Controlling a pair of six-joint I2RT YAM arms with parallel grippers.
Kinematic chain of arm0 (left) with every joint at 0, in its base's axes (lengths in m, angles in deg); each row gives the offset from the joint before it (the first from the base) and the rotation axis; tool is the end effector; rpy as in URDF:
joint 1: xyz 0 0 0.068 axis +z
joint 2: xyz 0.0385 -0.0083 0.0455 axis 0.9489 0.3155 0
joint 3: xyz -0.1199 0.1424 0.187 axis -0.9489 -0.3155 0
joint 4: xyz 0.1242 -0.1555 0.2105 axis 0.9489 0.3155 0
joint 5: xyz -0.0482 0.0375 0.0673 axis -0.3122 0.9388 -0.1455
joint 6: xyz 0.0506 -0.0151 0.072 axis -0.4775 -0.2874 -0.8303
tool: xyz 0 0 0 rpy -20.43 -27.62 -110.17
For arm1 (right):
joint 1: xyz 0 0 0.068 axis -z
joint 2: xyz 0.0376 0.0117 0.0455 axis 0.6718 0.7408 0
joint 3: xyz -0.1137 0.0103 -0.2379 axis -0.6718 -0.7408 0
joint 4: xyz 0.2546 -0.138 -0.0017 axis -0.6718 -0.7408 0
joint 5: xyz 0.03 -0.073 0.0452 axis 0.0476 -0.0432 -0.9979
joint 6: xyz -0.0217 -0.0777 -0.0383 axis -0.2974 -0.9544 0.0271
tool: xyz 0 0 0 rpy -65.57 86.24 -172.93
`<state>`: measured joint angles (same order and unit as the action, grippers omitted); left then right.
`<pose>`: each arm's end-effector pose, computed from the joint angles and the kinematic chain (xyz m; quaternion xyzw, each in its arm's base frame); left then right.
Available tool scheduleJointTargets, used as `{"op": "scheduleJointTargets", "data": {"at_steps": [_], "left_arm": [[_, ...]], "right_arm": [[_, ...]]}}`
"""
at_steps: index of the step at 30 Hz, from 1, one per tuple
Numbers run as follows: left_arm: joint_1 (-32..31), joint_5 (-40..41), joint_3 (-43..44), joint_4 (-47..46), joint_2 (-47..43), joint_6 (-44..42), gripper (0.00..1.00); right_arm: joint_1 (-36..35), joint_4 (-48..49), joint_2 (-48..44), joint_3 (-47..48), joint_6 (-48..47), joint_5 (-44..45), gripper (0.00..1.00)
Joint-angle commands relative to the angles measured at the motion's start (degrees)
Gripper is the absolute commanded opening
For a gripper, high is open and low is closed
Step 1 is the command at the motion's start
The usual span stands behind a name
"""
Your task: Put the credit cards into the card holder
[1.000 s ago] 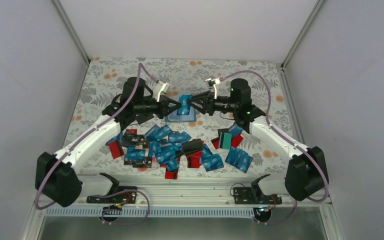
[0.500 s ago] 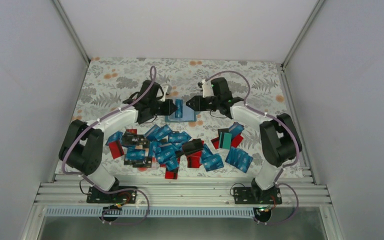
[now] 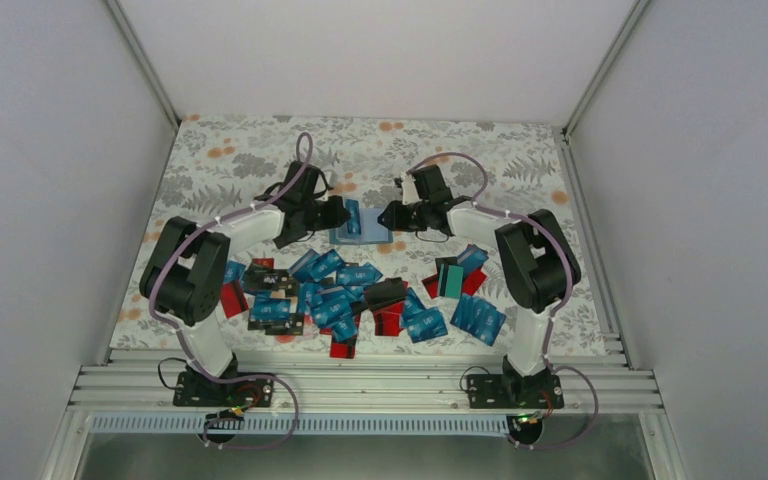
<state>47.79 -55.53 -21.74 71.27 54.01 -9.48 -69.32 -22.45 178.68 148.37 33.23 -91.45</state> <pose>0.3692 -0.1965 0.1235 0.0061 0.9201 -0.3234 0.2211 0.3779 0.2334 0.1002 -0.0850 0.9117 0.3443 0.2074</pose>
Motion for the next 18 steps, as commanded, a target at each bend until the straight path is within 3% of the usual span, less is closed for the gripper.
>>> {"op": "scheduleJointTargets", "data": {"at_steps": [1, 18], "left_arm": [[0.97, -0.86, 2.09, -2.69, 1.91, 1.46, 0.02], [1.73, -4.41, 2.35, -6.16, 5.99, 3.52, 0.02]], "right_arm": [[-0.36, -1.84, 2.1, 1.13, -0.14, 5.63, 0.19], [0.41, -1.54, 4.44, -2.16, 0.09, 8.12, 0.13]]}}
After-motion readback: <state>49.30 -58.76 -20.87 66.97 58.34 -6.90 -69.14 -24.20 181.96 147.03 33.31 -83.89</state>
